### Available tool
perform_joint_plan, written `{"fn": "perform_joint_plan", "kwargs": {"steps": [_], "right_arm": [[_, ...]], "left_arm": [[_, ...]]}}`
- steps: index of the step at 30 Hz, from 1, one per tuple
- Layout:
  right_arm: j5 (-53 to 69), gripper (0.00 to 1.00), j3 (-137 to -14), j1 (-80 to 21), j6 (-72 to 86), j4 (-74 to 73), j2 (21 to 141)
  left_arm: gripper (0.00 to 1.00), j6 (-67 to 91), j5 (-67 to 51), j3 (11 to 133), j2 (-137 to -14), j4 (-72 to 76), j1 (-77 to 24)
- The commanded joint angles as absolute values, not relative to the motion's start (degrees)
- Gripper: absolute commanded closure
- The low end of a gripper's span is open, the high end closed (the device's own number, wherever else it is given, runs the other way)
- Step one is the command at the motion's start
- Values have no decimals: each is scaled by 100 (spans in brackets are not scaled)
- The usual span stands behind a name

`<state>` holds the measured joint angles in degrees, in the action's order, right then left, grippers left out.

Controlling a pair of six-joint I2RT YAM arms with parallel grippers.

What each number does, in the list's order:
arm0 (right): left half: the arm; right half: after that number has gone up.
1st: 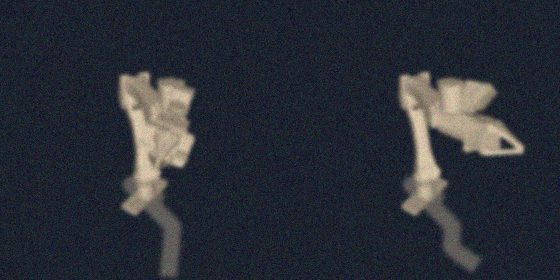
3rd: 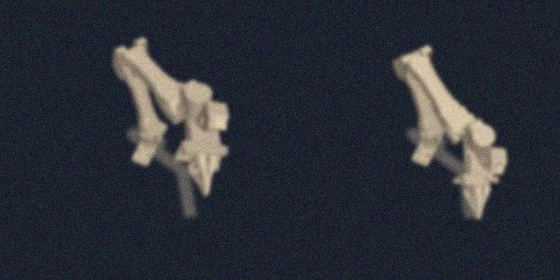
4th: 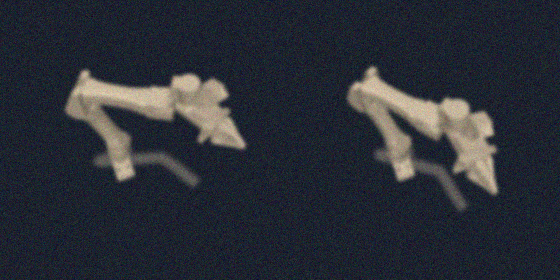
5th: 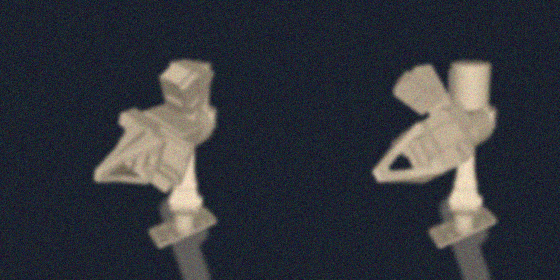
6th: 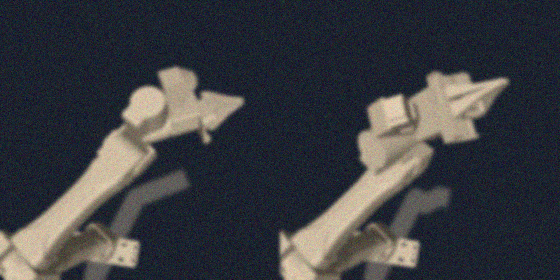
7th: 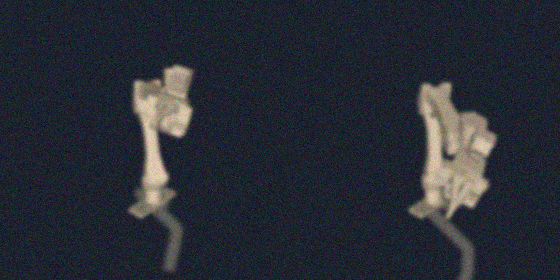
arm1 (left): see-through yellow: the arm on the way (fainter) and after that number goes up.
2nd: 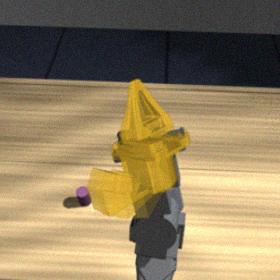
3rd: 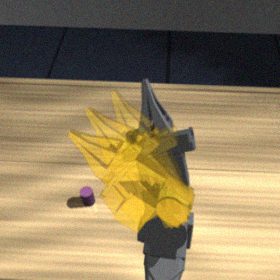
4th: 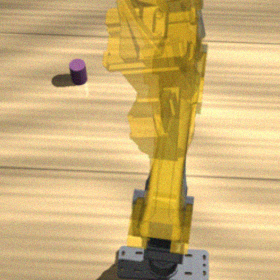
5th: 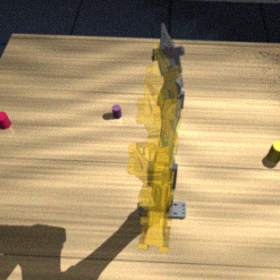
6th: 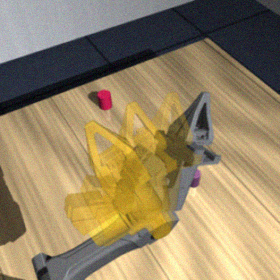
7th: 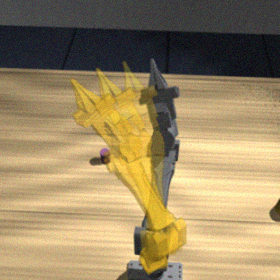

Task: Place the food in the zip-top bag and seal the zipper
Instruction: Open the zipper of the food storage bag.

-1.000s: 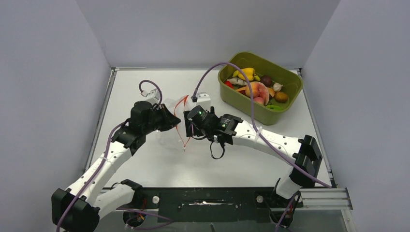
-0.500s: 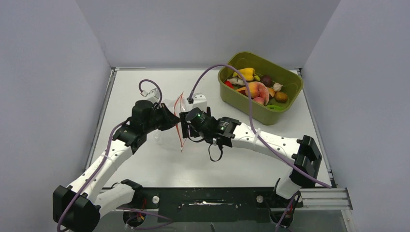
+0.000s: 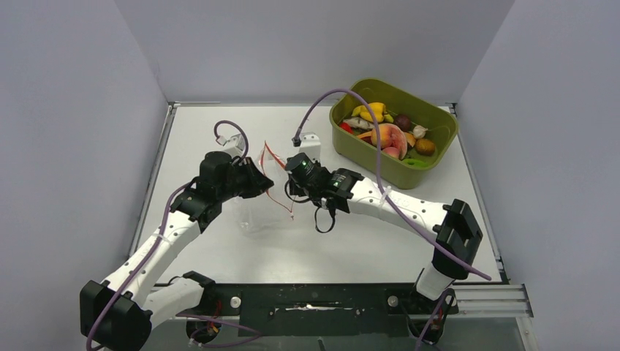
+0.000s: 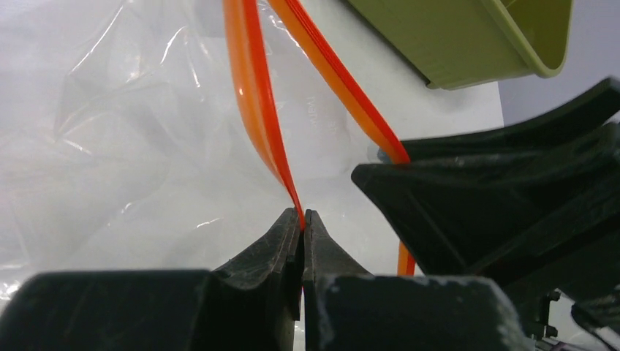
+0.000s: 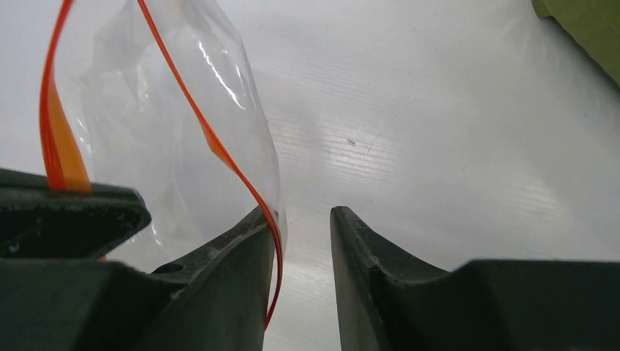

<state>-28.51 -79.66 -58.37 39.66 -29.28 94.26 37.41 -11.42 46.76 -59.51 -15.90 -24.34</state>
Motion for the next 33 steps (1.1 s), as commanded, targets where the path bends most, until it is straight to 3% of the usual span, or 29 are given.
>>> {"fn": "perform_joint_plan", "kwargs": {"steps": [1, 22, 27, 33], "right_arm": [[-2249, 63, -7925, -5538, 3923, -2055, 9204], [55, 50, -8155, -4996, 3635, -1823, 9532], [-711, 71, -8057, -4984, 3840, -2014, 9396], [-1786, 80, -7646, -4991, 4141, -2115, 9107]], "left_arm": [[100, 3183, -1555, 5048, -6044, -1617, -2426], [100, 2104, -2535, 4843, -6061, -1302, -2435], [100, 1855, -2467, 4867, -6041, -1421, -2435], [100, 1914, -1054, 5413, -6048, -2197, -2421]]}}
